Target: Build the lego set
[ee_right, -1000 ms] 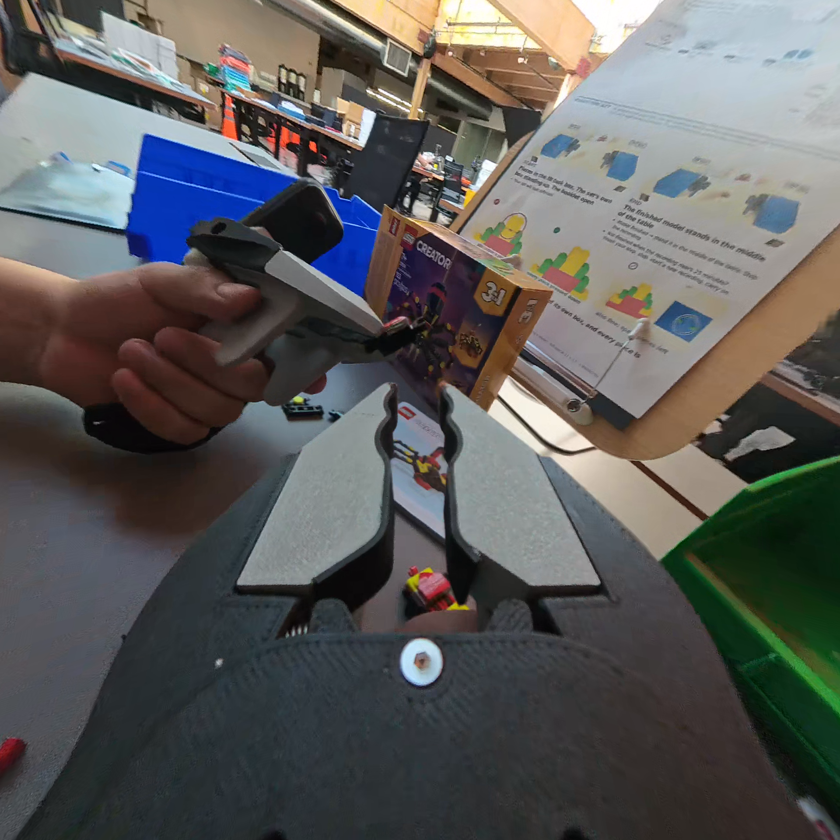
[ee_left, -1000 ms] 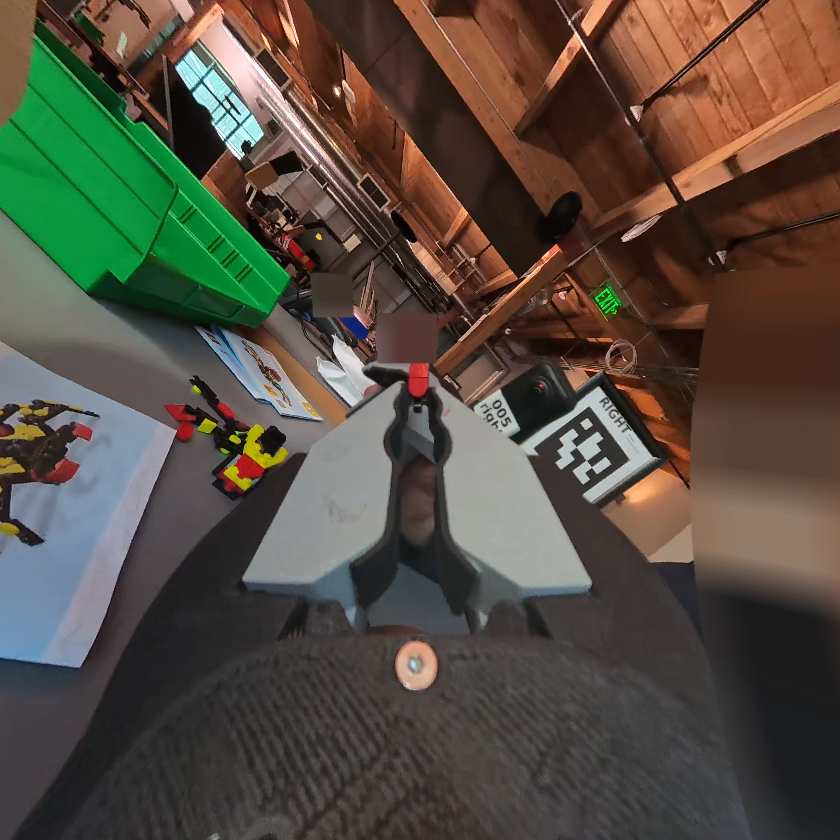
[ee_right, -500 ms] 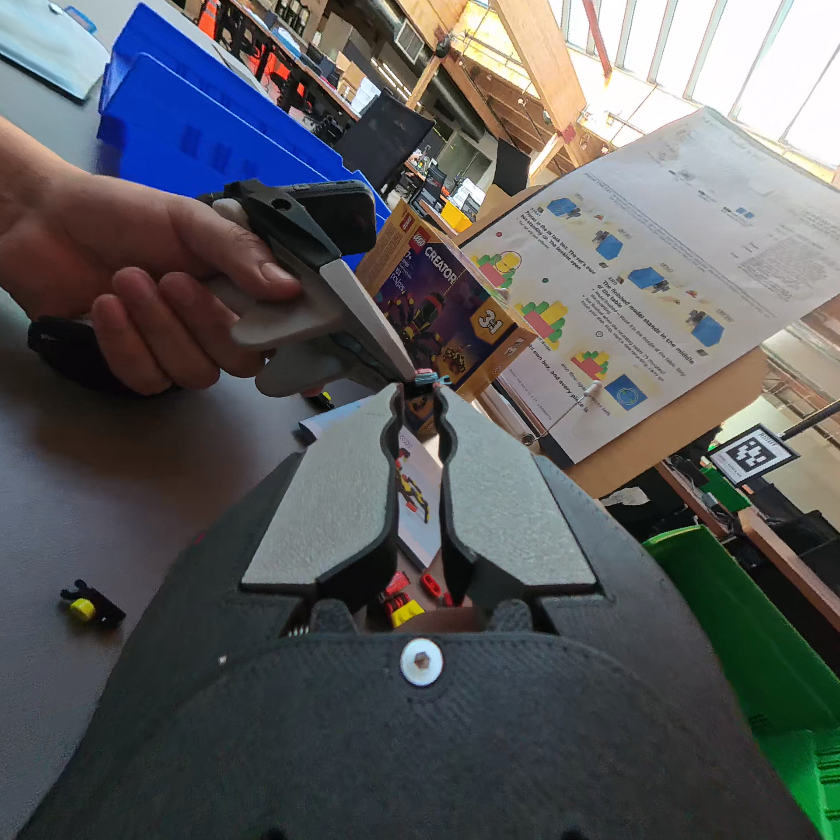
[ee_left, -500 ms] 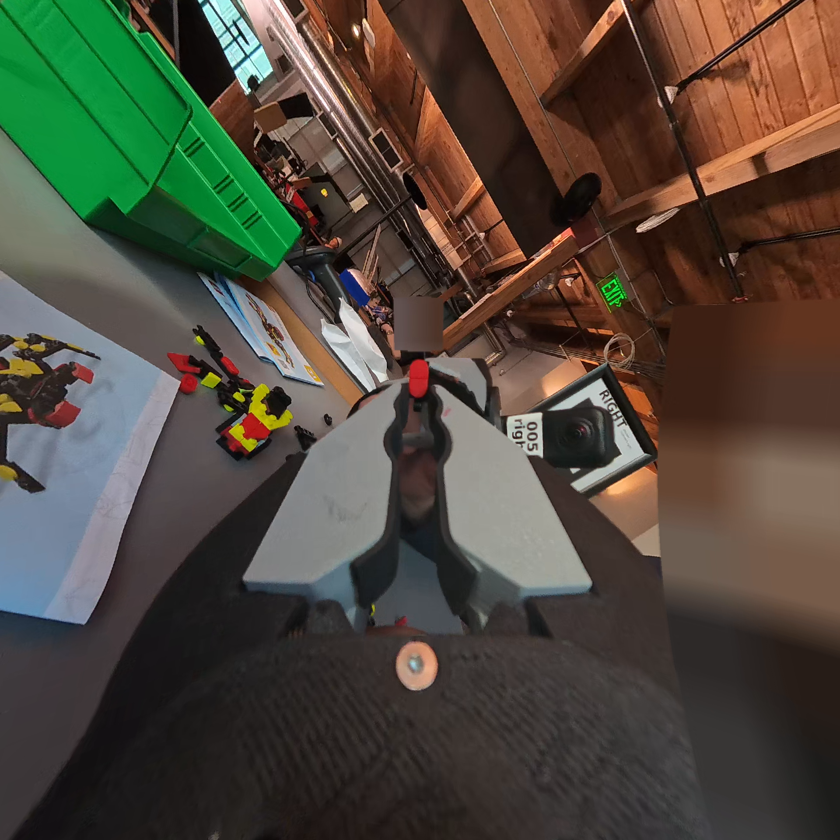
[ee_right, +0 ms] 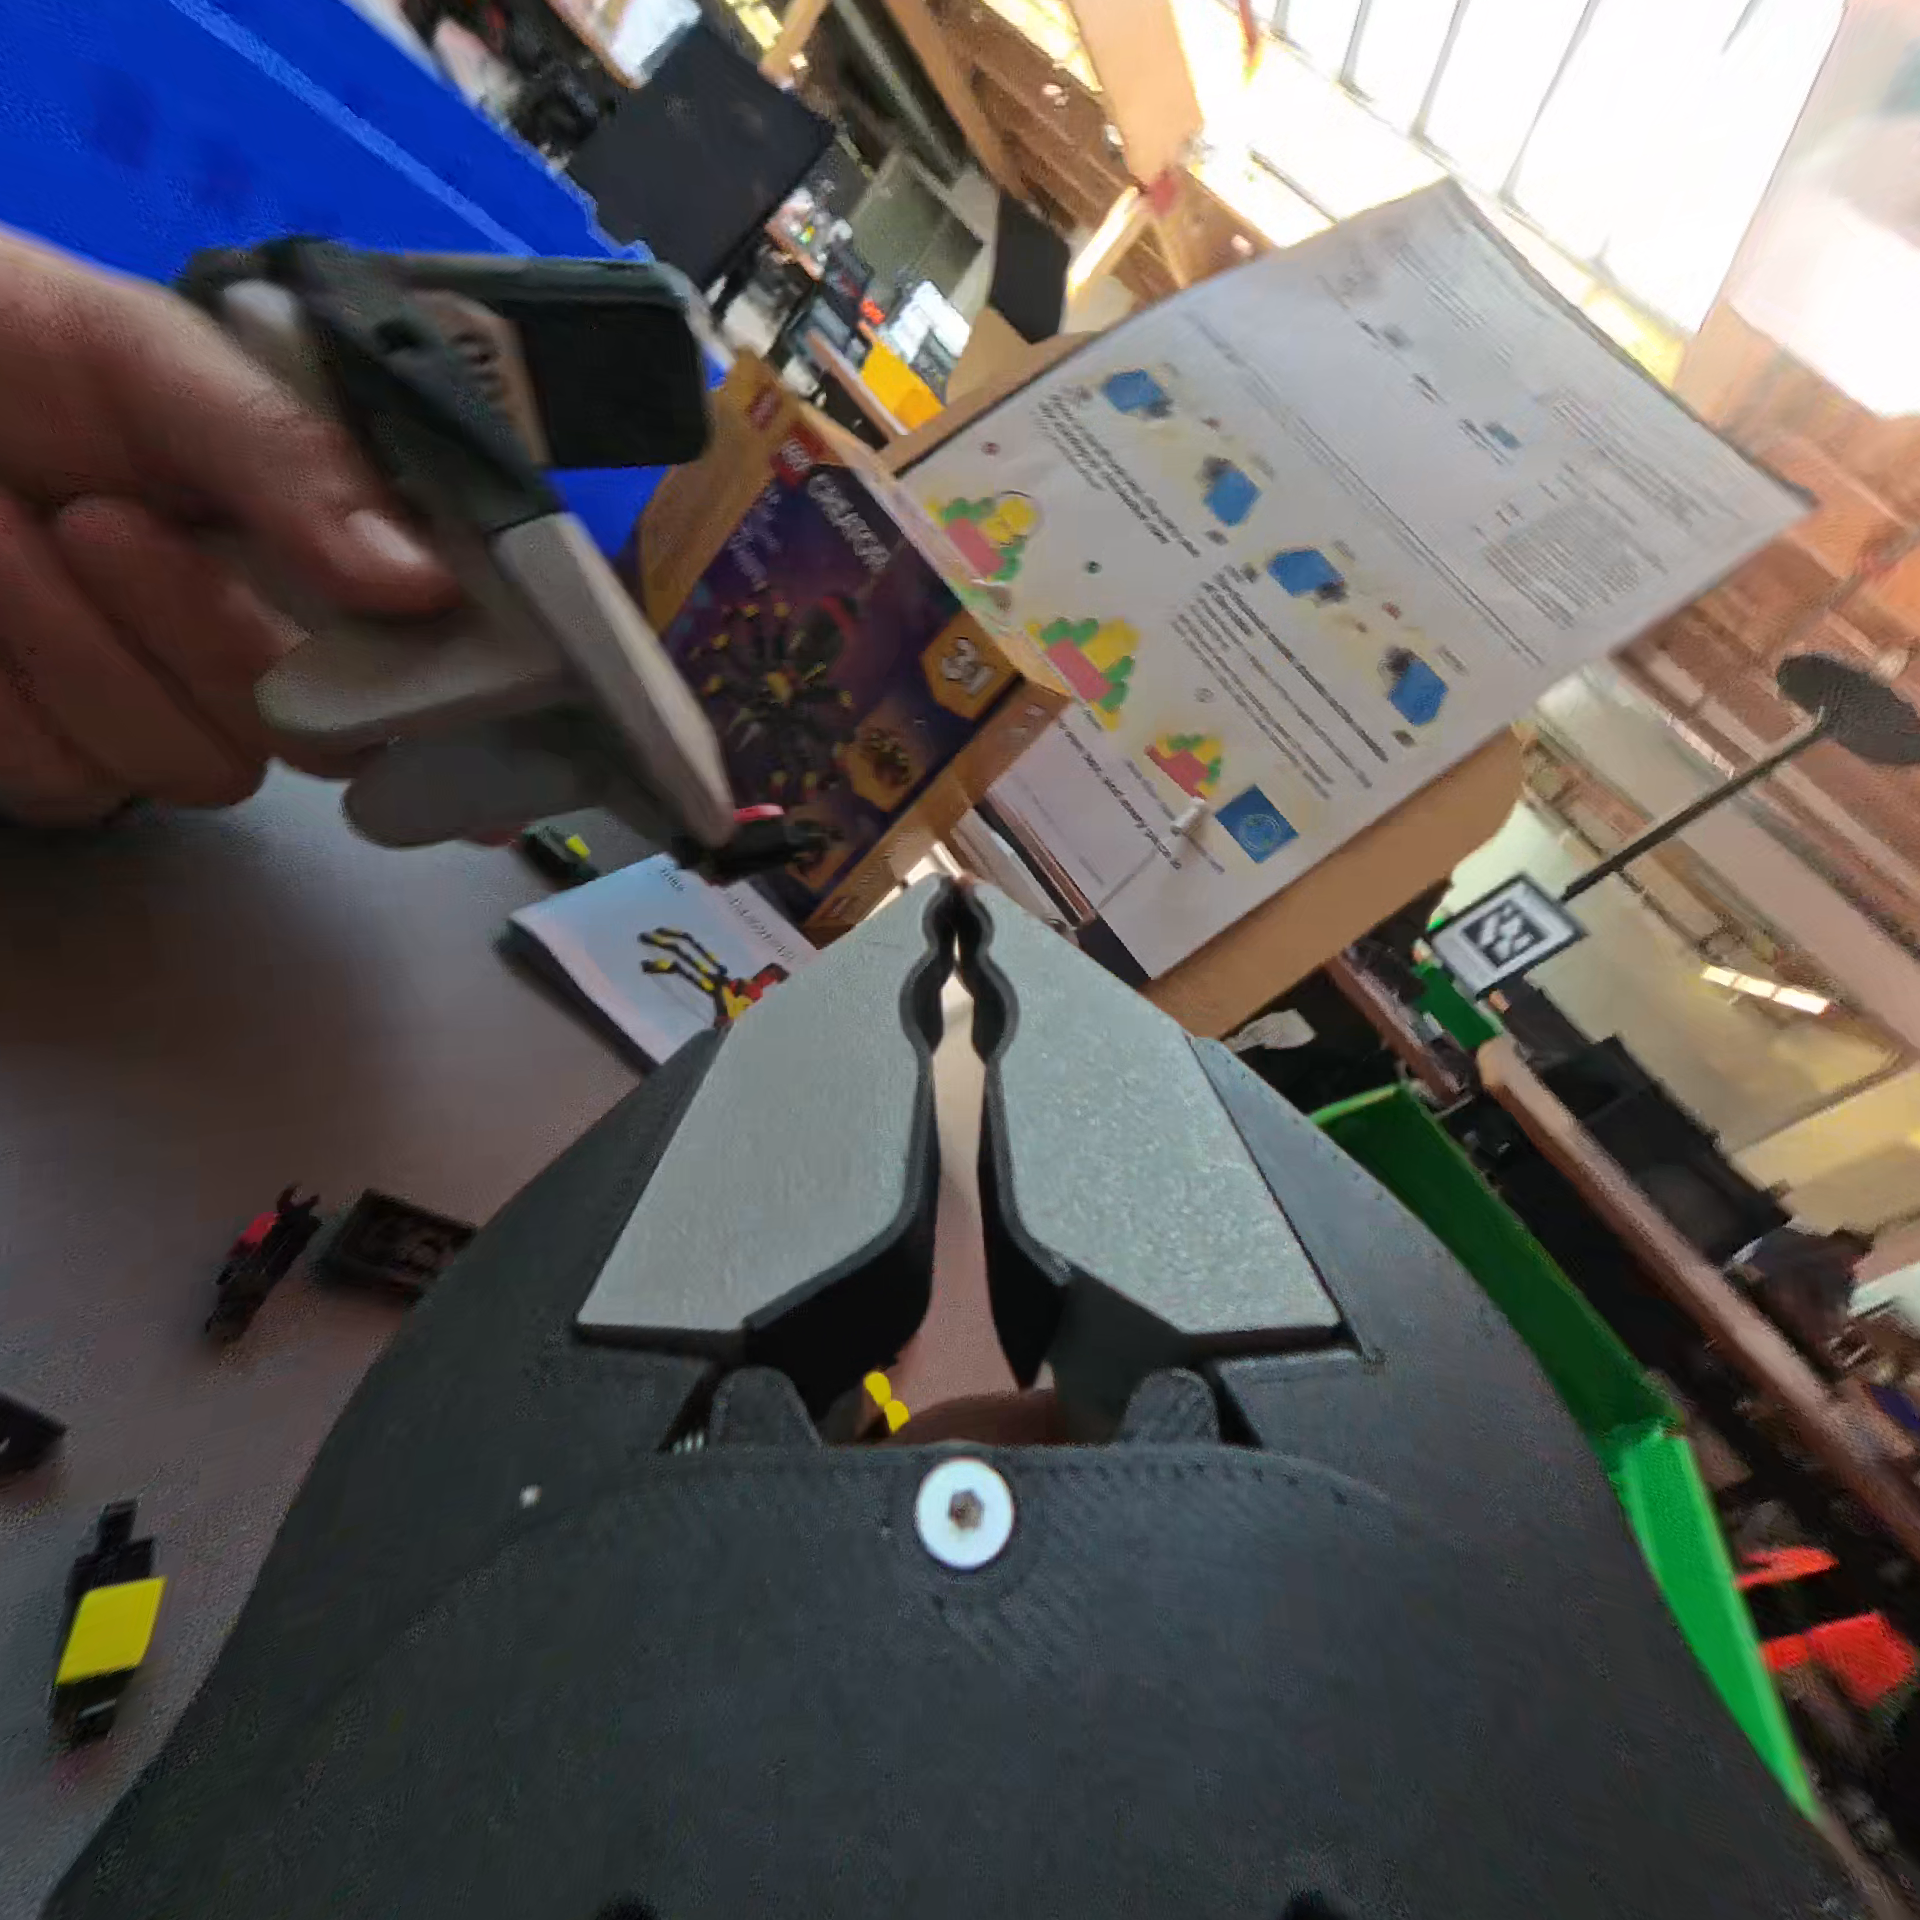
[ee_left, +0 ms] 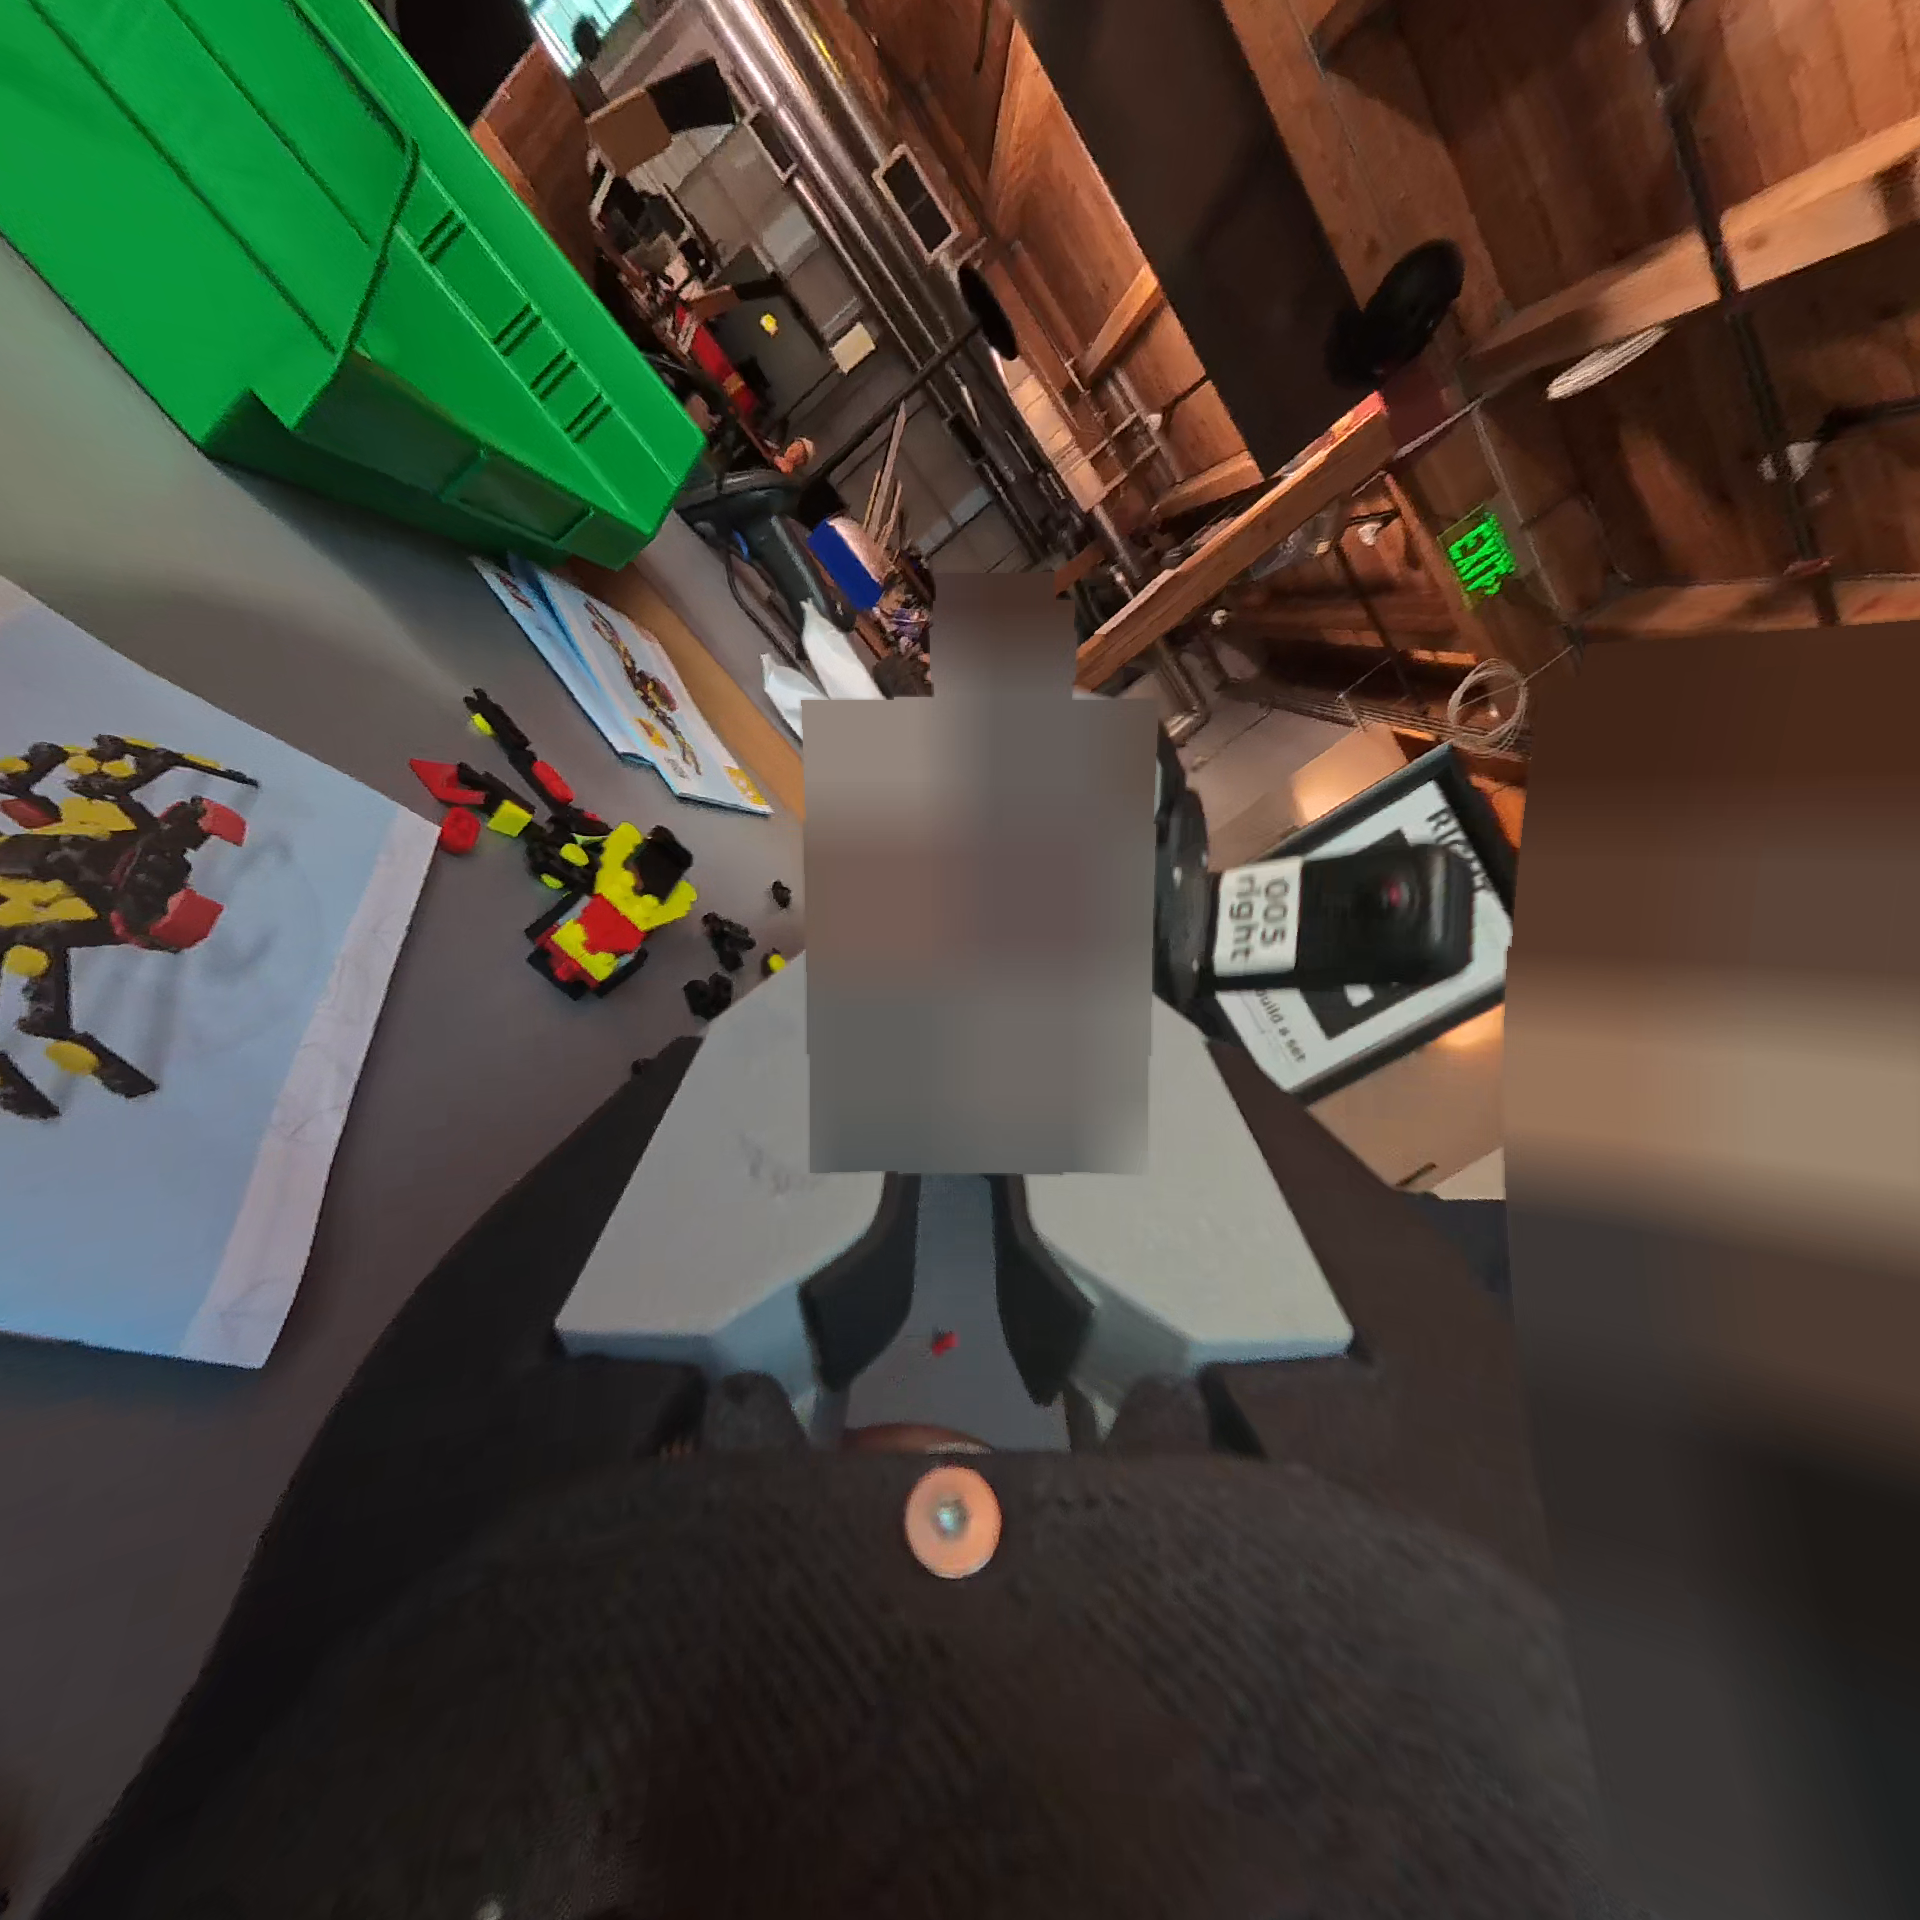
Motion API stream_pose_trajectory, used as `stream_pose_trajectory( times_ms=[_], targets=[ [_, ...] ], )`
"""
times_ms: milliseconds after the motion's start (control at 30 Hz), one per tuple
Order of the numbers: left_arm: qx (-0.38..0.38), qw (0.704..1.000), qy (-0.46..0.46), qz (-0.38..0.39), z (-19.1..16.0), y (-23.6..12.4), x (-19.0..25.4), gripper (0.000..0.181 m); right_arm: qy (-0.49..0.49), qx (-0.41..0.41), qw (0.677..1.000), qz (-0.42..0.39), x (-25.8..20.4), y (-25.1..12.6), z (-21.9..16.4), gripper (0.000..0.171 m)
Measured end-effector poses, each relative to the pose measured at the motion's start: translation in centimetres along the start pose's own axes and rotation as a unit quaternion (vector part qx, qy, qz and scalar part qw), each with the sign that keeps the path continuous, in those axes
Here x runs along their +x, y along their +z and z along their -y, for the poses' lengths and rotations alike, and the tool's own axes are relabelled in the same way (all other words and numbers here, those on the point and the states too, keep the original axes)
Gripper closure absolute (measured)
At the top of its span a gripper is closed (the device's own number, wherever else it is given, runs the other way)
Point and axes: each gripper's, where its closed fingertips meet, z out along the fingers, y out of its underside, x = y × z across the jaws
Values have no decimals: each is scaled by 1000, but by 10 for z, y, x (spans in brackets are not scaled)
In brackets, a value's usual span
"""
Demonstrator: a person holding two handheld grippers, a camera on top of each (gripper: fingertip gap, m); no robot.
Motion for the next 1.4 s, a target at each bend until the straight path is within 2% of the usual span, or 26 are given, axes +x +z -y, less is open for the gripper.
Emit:
stream_pose_trajectory(
  times_ms=[33,67,133,233,267,433,467,533,733,800,833,1100,1233,1400],
  targets=[
    [3,1000,3,2,1,-1,0,177,64,8,998,2,12,-2,-3,171],
    [6,1000,4,2,2,-1,0,176,135,19,990,24,17,-3,-5,171],
    [5,999,34,8,1,0,-2,176,266,49,955,122,5,-4,-2,171],
    [16,998,68,-8,1,5,5,176,369,72,902,211,-10,-5,7,171],
    [24,997,77,-10,2,5,7,176,388,65,892,222,-12,-3,6,155],
    [43,995,92,-10,5,5,9,176,429,49,861,268,-30,0,6,158],
    [45,995,88,-4,5,5,6,176,435,55,855,277,-32,-1,8,168],
    [46,995,86,6,6,5,3,176,446,58,848,280,-34,1,9,170],
    [46,991,119,32,7,4,0,176,520,67,791,314,-34,1,11,159],
    [42,991,120,31,6,5,0,176,519,55,798,300,-34,4,5,165],
    [42,991,122,37,6,5,-1,176,516,50,803,294,-33,5,2,161],
    [23,988,146,48,-1,9,-1,176,504,53,806,306,-40,5,7,165],
    [25,989,142,42,0,9,0,176,485,45,817,308,-39,3,8,165],
    [38,990,133,41,4,6,-1,176,514,59,794,318,-38,3,10,158]
  ],
)
